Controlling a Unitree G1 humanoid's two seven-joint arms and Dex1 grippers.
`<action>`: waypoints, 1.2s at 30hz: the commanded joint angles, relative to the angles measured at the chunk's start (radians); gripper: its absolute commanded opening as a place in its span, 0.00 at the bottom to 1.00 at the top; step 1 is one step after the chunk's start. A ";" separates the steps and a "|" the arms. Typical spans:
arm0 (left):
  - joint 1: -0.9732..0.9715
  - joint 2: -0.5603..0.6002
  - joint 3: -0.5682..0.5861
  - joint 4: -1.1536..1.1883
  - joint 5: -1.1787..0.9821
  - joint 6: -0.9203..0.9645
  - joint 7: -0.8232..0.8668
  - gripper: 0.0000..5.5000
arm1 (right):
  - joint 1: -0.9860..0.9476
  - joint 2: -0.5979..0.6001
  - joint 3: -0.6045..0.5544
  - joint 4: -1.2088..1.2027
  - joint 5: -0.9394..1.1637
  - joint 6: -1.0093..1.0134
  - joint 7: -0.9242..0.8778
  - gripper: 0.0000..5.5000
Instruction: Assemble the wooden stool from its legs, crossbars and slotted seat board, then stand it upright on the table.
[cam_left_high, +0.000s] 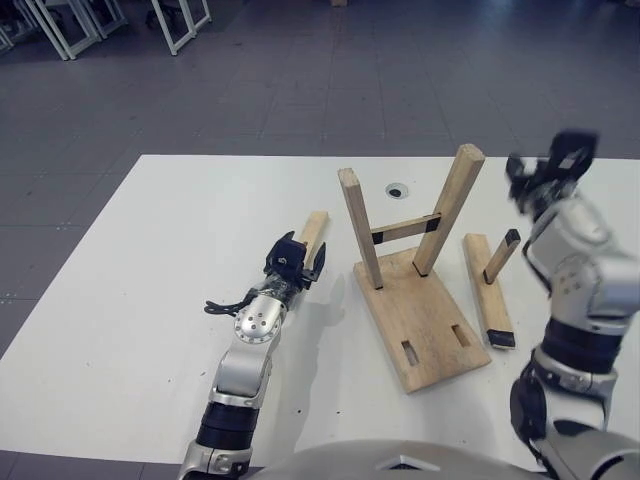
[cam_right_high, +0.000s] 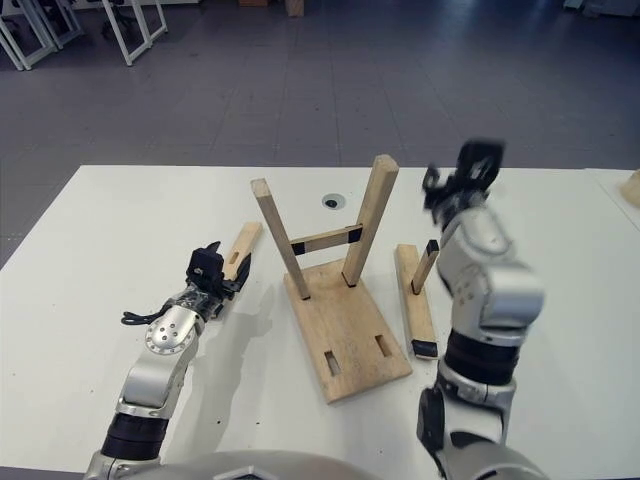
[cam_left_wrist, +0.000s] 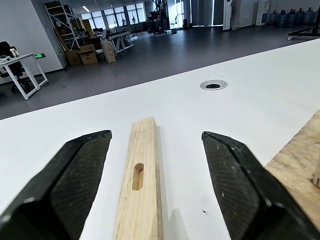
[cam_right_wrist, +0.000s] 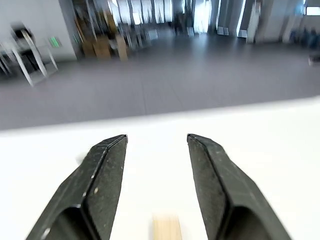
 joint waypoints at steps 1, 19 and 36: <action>-0.012 0.003 -0.001 0.004 0.008 0.002 0.004 0.61 | 0.138 0.047 0.031 0.102 -0.035 -0.032 0.006 0.40; 0.054 -0.022 0.004 -0.030 0.015 -0.003 0.052 0.61 | 0.702 -0.030 -0.021 -0.514 0.030 -0.047 0.178 0.87; 0.034 -0.009 -0.003 -0.023 0.016 0.000 0.035 0.61 | 0.697 -0.114 0.087 -0.175 -0.059 0.045 0.268 0.73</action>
